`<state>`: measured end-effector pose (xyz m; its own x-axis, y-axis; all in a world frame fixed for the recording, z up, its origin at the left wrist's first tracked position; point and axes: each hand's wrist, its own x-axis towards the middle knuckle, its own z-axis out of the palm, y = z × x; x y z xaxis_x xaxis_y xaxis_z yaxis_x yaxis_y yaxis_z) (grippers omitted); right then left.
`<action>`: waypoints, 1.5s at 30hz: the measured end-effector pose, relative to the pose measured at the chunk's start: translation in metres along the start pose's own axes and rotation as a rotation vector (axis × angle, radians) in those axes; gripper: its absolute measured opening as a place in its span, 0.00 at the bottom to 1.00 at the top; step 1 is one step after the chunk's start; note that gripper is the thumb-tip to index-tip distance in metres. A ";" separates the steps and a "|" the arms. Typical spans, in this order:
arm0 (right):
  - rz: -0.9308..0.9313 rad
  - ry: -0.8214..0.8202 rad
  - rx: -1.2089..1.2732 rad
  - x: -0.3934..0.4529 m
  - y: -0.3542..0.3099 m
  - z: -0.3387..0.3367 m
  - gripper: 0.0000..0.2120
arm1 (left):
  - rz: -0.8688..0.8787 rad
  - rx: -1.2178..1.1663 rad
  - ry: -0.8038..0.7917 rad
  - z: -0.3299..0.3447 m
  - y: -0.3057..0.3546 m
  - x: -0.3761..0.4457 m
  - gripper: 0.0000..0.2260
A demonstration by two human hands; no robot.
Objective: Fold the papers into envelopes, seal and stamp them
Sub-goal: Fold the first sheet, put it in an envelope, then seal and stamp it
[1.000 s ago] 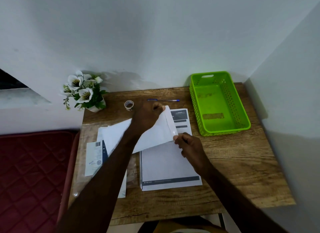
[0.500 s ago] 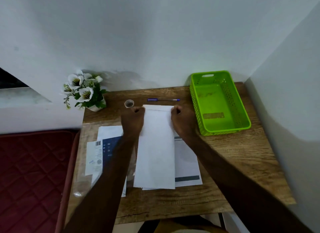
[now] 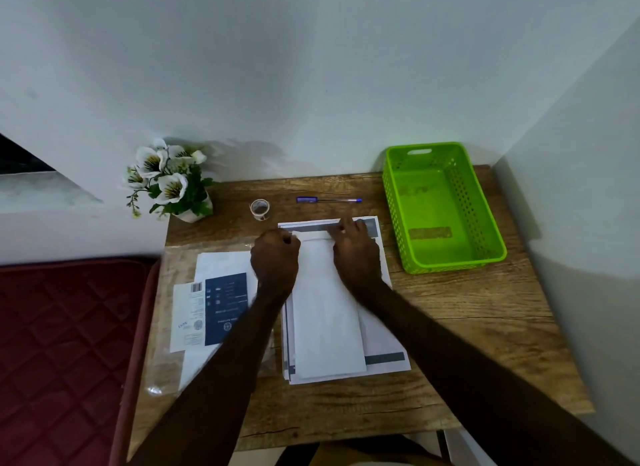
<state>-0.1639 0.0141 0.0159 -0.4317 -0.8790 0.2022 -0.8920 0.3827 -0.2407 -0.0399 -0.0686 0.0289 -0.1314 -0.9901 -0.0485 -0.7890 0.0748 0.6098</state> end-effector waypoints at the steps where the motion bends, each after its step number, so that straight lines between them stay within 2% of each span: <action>1: -0.063 0.004 0.015 -0.002 0.000 -0.001 0.13 | 0.016 0.015 0.004 0.001 -0.002 0.001 0.09; 3: -0.142 0.000 0.031 -0.003 0.001 -0.004 0.11 | 0.054 0.045 0.020 0.003 -0.006 0.003 0.09; 7: -0.155 0.016 0.012 -0.002 0.000 -0.006 0.11 | 0.129 0.132 0.109 0.001 -0.009 0.006 0.13; 10: -0.173 0.017 -0.013 -0.004 0.000 -0.005 0.12 | 0.003 0.177 0.181 -0.006 -0.005 0.017 0.22; 12: -0.184 0.017 -0.025 -0.005 0.000 -0.007 0.13 | -0.088 0.141 0.186 -0.010 0.000 0.025 0.24; 17: -0.177 0.020 -0.049 -0.008 0.002 -0.004 0.16 | -0.112 0.163 0.171 -0.008 -0.002 0.039 0.25; 20: -0.163 -0.002 -0.044 -0.010 0.003 0.002 0.17 | -0.110 0.184 0.148 -0.004 -0.009 0.046 0.24; 25: -0.155 -0.033 -0.052 -0.011 0.003 0.006 0.18 | -0.021 0.083 0.174 -0.003 -0.008 0.052 0.14; 27: -0.162 -0.036 -0.057 -0.011 0.003 0.007 0.18 | -0.006 0.054 0.168 -0.006 -0.007 0.052 0.14; 31: -0.175 -0.011 -0.031 -0.012 0.005 0.009 0.18 | 0.004 -0.086 0.114 -0.012 -0.010 0.049 0.15; 37: -0.143 0.026 -0.009 -0.008 0.001 0.005 0.13 | 0.146 -0.476 -0.092 -0.032 -0.008 0.022 0.01; 39: -0.116 0.051 0.028 -0.006 -0.001 0.001 0.08 | 0.140 -0.533 -0.164 -0.037 -0.013 0.015 0.03; 41: -0.055 0.081 0.152 -0.007 -0.004 -0.004 0.08 | 0.128 -0.597 -0.227 -0.042 -0.017 0.009 0.06; 45: 0.122 0.124 0.666 -0.011 -0.012 -0.027 0.15 | 0.118 -0.650 -0.350 -0.053 -0.012 -0.006 0.07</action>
<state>-0.1524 0.0266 0.0426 -0.5712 -0.7868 0.2339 -0.5805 0.1858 -0.7928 0.0023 -0.0697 0.0636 -0.4619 -0.8764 -0.1366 -0.2582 -0.0144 0.9660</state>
